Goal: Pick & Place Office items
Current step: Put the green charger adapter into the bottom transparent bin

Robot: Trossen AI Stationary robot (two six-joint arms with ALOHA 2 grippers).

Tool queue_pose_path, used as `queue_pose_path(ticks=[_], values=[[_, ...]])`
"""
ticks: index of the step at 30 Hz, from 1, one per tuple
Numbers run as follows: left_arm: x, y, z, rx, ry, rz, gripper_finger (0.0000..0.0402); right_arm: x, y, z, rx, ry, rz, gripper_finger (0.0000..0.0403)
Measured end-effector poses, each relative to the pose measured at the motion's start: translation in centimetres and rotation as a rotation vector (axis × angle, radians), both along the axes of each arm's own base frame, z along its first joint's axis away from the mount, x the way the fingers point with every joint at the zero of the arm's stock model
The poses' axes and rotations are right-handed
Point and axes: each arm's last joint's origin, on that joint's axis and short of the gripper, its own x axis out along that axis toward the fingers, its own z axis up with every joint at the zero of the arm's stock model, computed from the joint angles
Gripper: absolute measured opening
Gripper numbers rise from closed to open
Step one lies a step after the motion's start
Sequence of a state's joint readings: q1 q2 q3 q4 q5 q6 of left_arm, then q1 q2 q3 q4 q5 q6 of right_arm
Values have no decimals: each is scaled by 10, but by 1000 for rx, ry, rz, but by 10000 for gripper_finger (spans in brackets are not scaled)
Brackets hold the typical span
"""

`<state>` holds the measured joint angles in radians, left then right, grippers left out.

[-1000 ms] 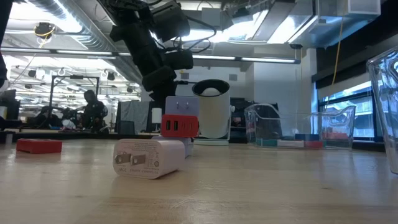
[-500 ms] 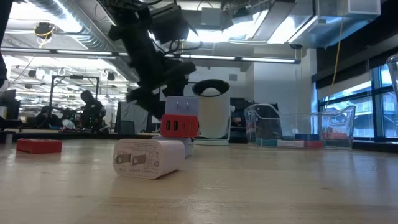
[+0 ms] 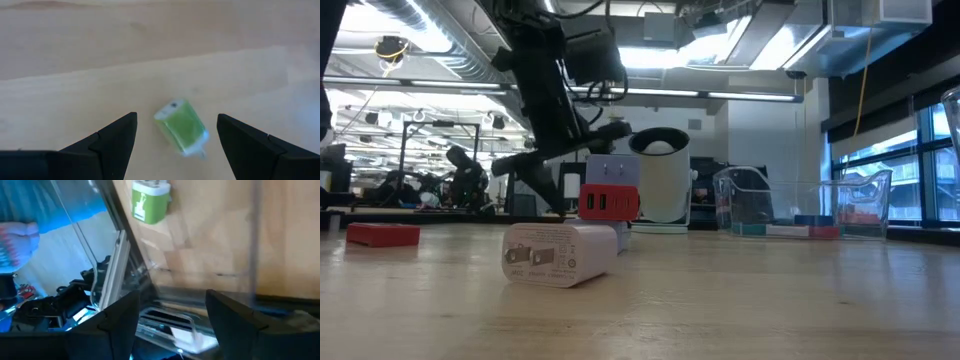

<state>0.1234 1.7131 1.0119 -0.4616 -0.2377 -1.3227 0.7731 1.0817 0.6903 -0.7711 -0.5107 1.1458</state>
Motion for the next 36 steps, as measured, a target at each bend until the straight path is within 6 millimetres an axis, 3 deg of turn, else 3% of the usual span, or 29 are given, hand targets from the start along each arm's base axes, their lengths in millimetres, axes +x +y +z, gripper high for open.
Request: queue_pose_path(ticks=[14,28,36], values=[[10,-15,-34,-3,29,171,272,-29,-31,14,-113,-48,65,230],[-1,-24,-13,-99,25,145,271,-30,-35,12,-197,-125,135,230],[0,-32,-20,-106,57,141,271,-30,-38,11,-261,-188,182,230]])
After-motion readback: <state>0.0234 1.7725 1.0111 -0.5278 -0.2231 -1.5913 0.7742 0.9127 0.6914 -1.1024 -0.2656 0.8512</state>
